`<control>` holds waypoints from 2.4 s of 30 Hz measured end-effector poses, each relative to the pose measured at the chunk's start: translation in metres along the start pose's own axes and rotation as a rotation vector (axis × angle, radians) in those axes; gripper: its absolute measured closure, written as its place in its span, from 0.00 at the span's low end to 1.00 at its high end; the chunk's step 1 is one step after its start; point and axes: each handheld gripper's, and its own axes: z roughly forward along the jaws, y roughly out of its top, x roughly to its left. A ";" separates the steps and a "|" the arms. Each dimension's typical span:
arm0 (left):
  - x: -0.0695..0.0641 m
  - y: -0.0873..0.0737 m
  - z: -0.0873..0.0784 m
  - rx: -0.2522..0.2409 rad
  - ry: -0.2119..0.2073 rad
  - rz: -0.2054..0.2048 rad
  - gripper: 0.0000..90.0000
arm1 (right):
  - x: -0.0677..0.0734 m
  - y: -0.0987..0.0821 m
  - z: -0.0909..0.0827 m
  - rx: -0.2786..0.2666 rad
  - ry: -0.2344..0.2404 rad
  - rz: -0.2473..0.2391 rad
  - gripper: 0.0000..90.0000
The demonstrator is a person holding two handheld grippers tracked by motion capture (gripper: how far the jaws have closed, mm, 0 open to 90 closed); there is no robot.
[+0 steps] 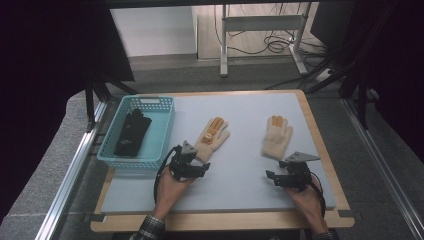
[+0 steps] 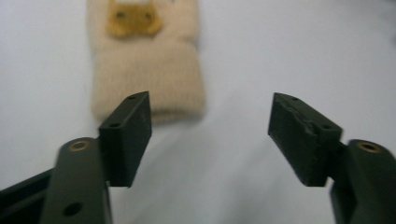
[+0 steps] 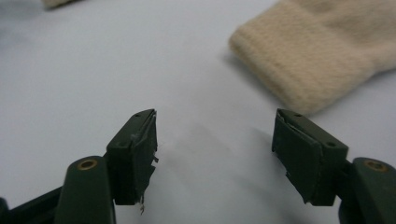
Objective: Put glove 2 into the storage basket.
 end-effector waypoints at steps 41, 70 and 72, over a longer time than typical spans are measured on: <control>0.007 -0.051 -0.014 0.041 0.056 0.014 0.07 | -0.048 0.093 0.042 0.041 -0.045 -0.100 0.58; 0.007 -0.051 -0.014 0.041 0.059 0.015 0.08 | 0.039 0.070 0.039 0.028 0.150 -0.119 0.53; 0.007 -0.051 -0.014 0.041 0.059 0.015 0.08 | 0.037 0.072 0.040 0.029 0.148 -0.123 0.62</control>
